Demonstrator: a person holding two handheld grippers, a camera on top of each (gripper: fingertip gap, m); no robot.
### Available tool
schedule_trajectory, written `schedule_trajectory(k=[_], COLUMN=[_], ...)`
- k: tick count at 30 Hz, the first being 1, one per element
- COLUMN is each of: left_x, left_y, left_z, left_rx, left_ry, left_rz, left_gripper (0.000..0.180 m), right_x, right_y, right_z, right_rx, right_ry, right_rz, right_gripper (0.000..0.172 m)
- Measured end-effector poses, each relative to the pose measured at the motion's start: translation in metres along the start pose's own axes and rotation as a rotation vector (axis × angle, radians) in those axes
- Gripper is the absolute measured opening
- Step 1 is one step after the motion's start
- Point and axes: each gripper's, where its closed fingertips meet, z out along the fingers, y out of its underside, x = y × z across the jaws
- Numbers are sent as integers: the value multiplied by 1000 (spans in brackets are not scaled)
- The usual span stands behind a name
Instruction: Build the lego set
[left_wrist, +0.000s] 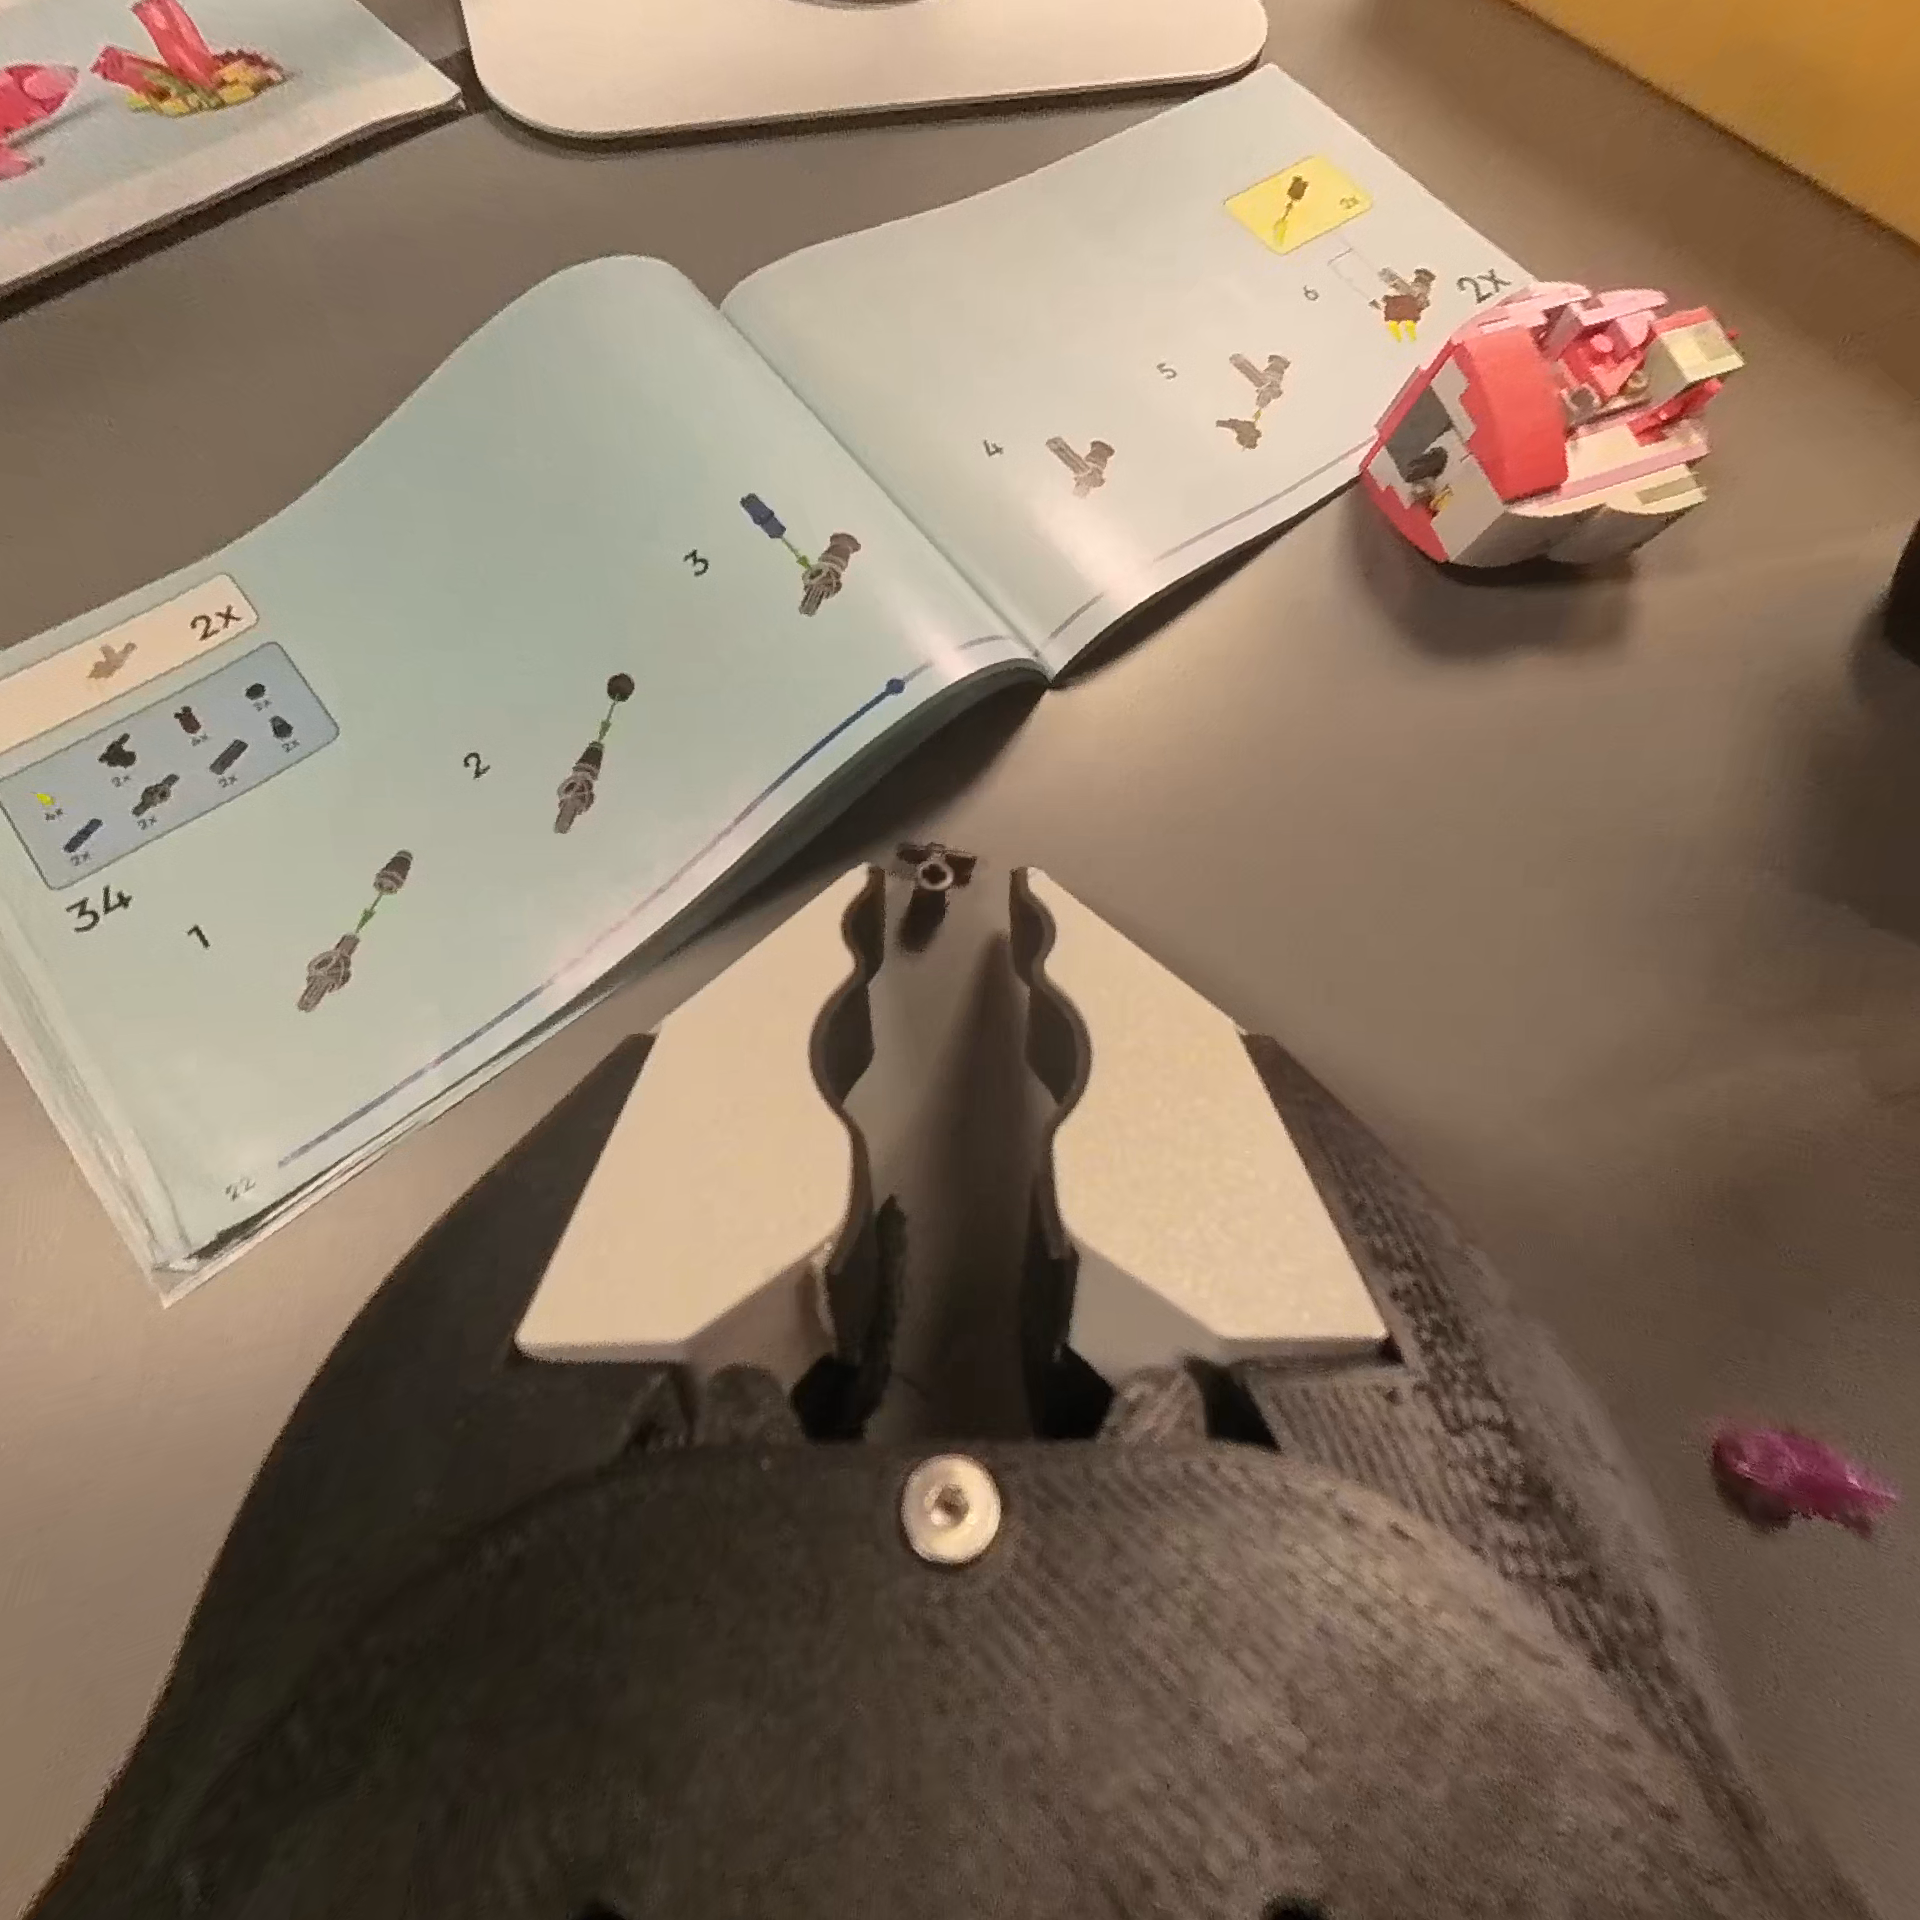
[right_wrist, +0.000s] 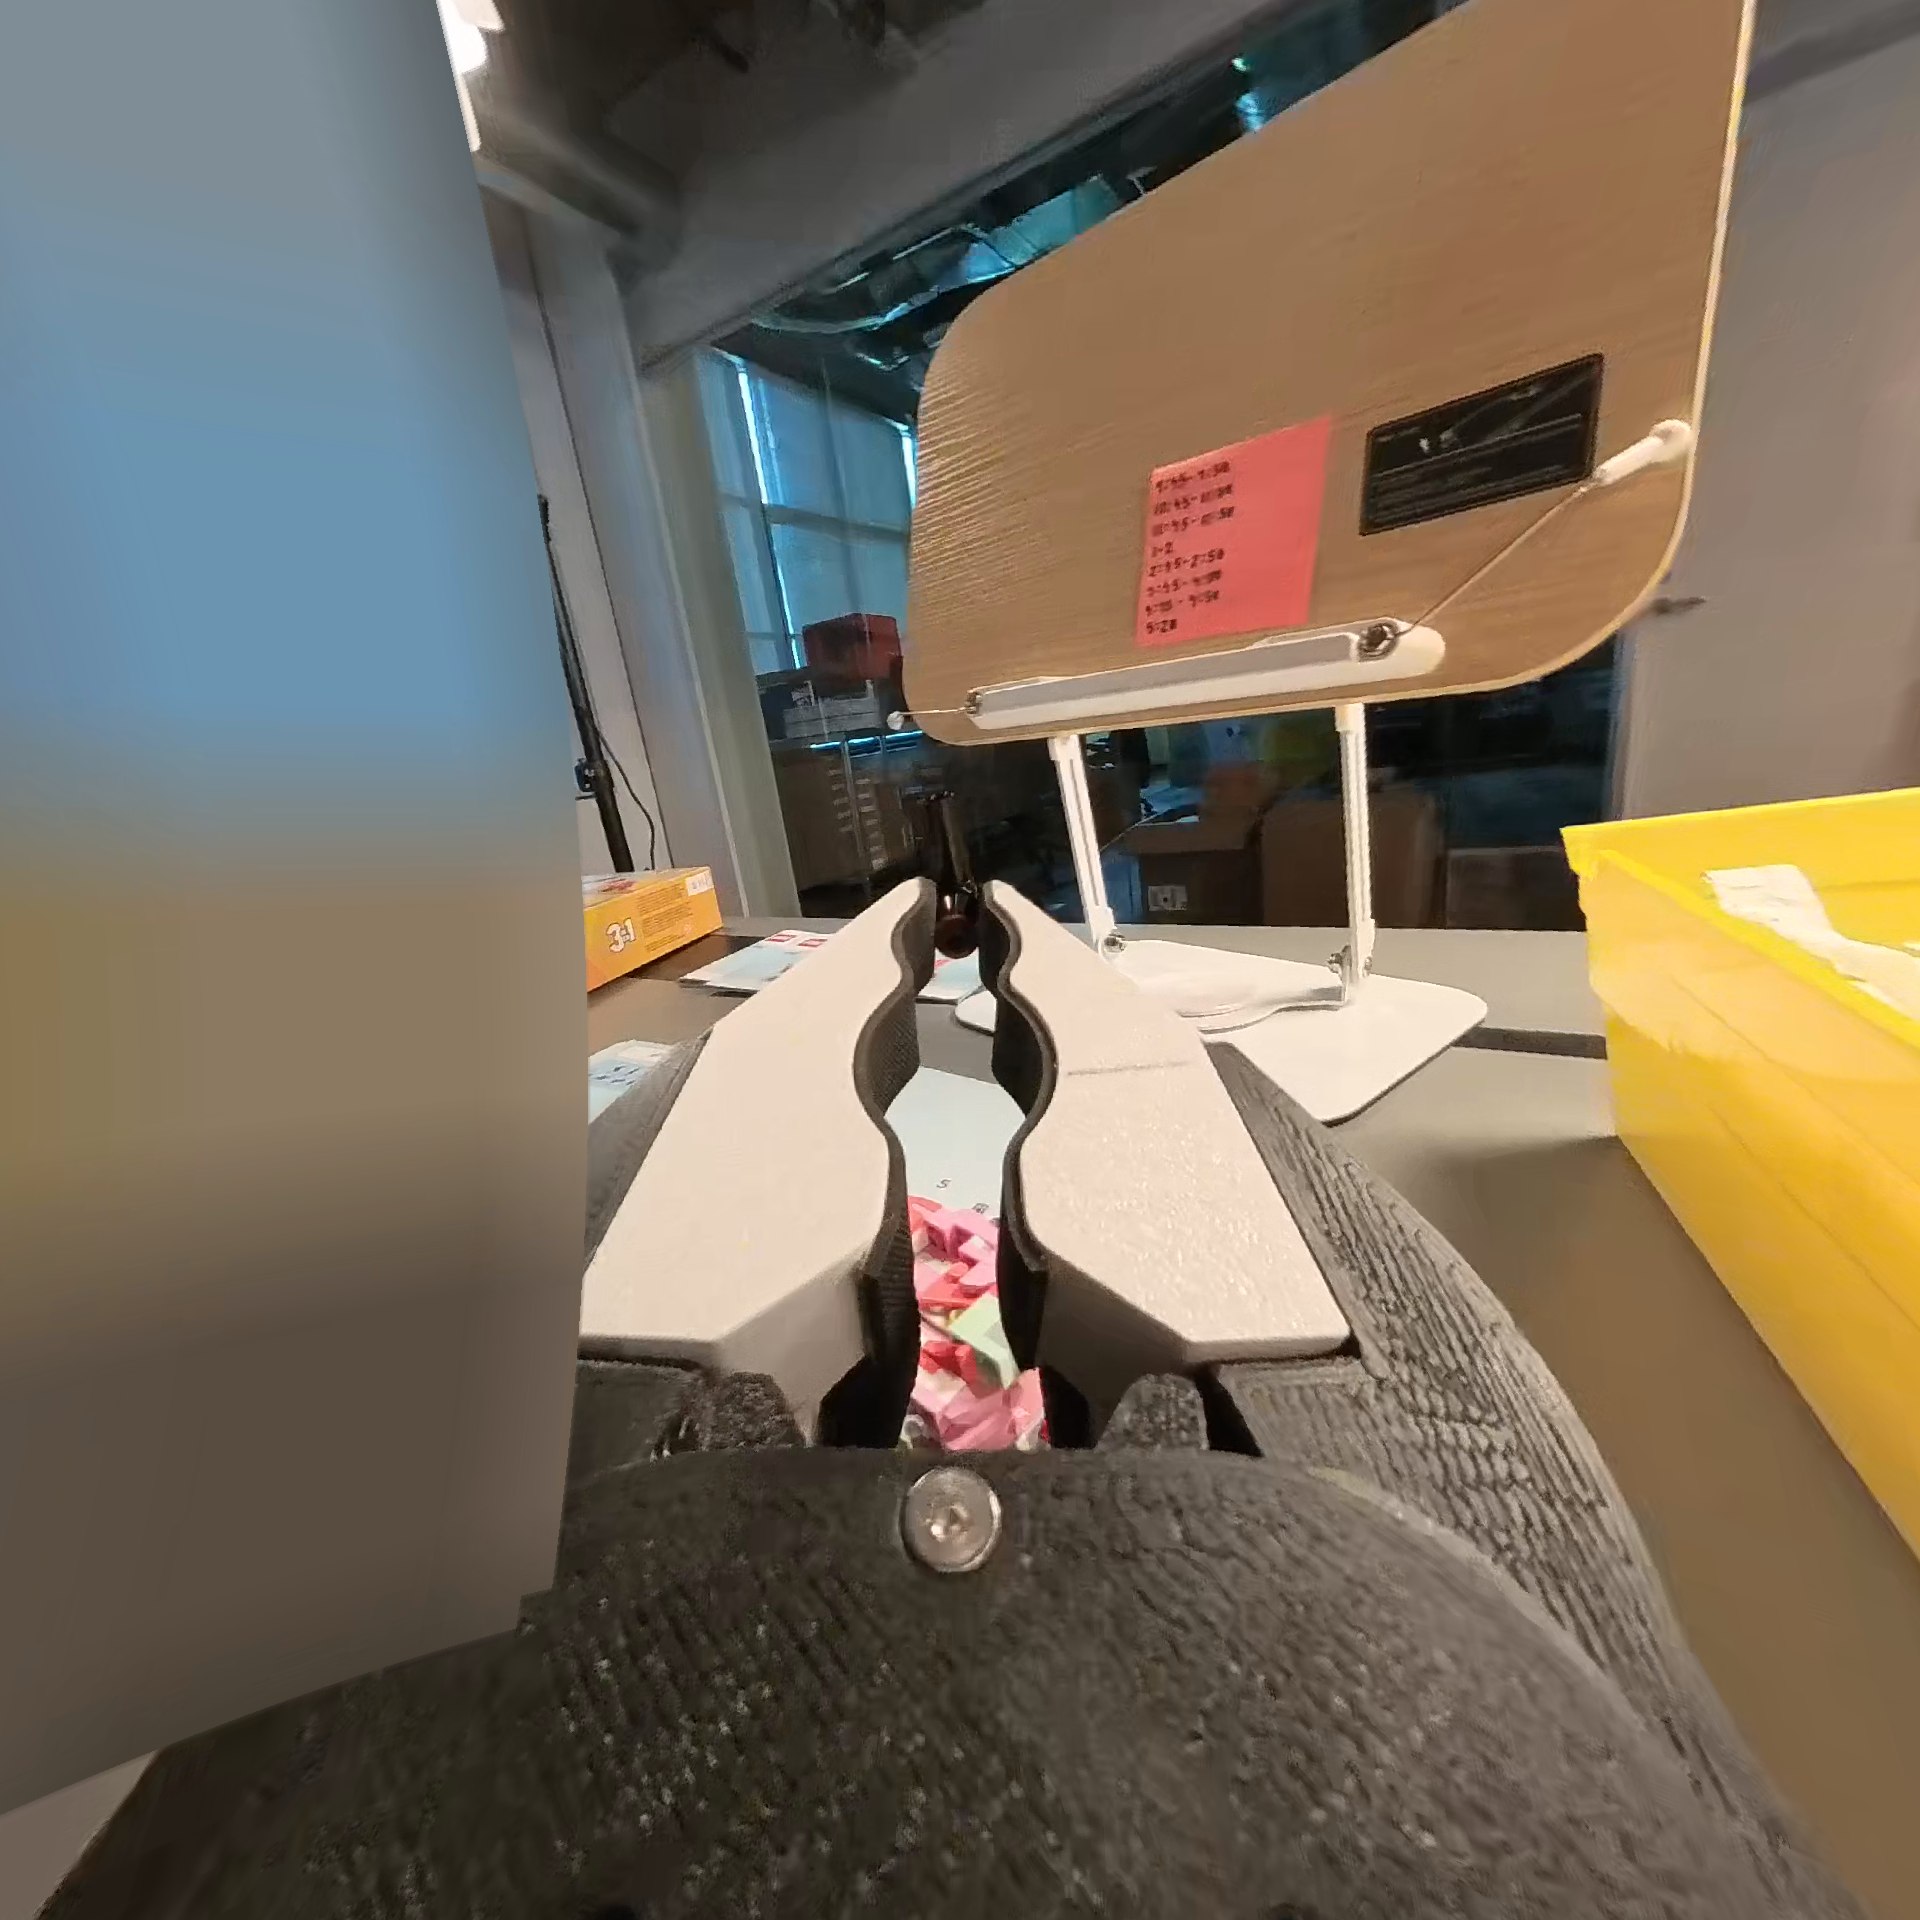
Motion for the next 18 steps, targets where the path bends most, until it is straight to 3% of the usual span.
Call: schedule_trajectory(k=[18], left_x=[3], left_y=[4], left_z=[3], left_rx=[-27], left_ry=[14], left_rz=[9], left_gripper=[17], right_x=[-3], right_y=[5], right_z=[2], right_rx=[-22], right_ry=[-24], right_rz=[15], right_gripper=[6])
